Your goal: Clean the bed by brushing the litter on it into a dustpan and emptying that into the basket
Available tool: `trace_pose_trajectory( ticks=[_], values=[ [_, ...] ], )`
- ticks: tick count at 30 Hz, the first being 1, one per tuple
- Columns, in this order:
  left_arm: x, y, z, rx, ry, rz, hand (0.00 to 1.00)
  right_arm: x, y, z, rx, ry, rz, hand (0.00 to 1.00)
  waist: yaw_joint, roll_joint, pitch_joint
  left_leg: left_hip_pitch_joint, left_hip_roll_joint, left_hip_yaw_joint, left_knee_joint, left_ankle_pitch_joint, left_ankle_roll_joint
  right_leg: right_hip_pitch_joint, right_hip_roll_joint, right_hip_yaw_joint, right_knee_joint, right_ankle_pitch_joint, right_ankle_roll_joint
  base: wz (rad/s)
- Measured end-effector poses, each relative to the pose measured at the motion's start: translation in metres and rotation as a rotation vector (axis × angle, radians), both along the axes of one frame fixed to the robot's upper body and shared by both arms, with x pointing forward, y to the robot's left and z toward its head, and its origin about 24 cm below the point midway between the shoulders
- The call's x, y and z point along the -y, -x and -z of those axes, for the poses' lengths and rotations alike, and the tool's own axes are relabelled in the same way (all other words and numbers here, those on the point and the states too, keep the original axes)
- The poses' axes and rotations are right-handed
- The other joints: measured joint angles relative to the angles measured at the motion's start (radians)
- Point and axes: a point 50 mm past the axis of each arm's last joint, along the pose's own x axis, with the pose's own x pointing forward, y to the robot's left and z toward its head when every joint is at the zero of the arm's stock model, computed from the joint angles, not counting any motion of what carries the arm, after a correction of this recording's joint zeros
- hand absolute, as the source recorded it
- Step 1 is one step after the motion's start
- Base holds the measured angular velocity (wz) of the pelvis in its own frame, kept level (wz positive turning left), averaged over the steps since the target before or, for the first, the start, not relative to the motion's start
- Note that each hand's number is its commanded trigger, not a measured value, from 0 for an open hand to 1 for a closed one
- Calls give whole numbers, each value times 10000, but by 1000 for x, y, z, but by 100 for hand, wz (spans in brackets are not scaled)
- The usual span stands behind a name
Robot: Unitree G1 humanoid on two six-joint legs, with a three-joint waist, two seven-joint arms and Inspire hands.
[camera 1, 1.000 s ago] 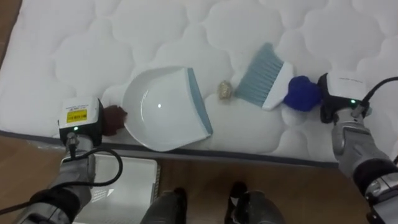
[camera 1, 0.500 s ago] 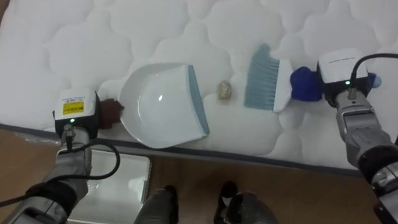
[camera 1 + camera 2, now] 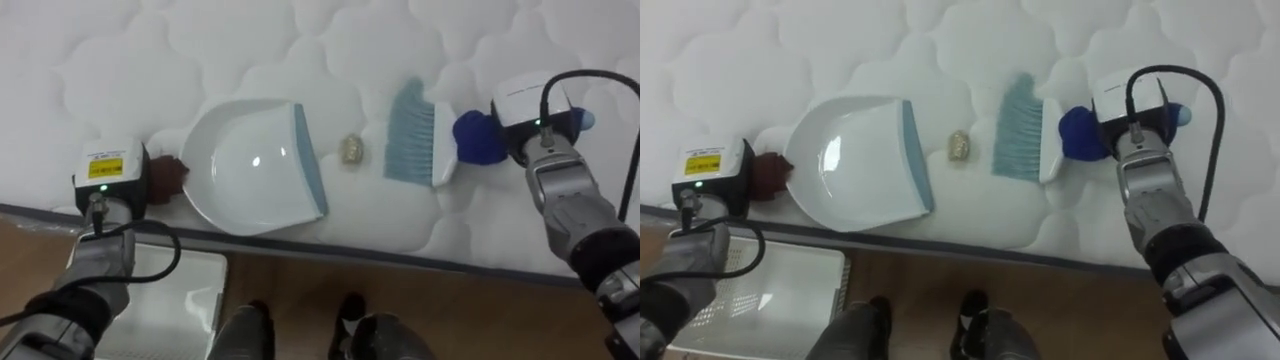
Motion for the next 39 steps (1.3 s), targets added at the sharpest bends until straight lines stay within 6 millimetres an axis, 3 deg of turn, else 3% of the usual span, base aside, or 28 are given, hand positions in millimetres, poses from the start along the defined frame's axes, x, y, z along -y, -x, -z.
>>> trace_pose_trajectory(
  ticks=[6, 15, 17, 21, 27, 39],
  values=[
    [0, 0, 1, -144, 35, -23, 100, -4, 1, 3, -553, -235, 211, 100, -50, -9, -10, 49, 35, -35, 40, 4, -7, 139, -11, -146, -58, 17, -26, 1],
    [-2, 5, 6, -438, 25, -165, 100, -11, 17, 31, -1689, -1189, 769, 100, -131, 11, -88, 279, 54, -79, 14, 3, -5, 443, 79, -144, -243, 96, 12, 1],
    [-1, 9, 10, -562, 69, -228, 100, -11, 22, 39, -1871, -1310, 858, 100, -139, 78, -211, 281, 65, -91, 8, 3, -5, 458, 102, -145, -273, 101, 13, 0],
    [7, 15, 21, -897, 398, -380, 100, -5, 30, 50, -2080, -1331, 1081, 100, -110, 296, -317, 423, 82, -129, -50, 3, -6, 651, 139, -188, -394, 140, 17, 0],
    [19, 16, 28, -1093, 762, -438, 100, 2, 36, 57, -1839, -1275, 1248, 100, 41, 474, -237, 619, 19, -131, -333, 36, -59, 734, 98, -179, -429, 148, -2, 2],
    [23, 16, 29, -943, 886, -436, 100, -10, 33, 54, -1256, -1364, 924, 100, -13, 486, -213, 581, 13, -108, -478, 75, -128, 581, 113, -143, -408, 98, -73, 0]
  ],
)
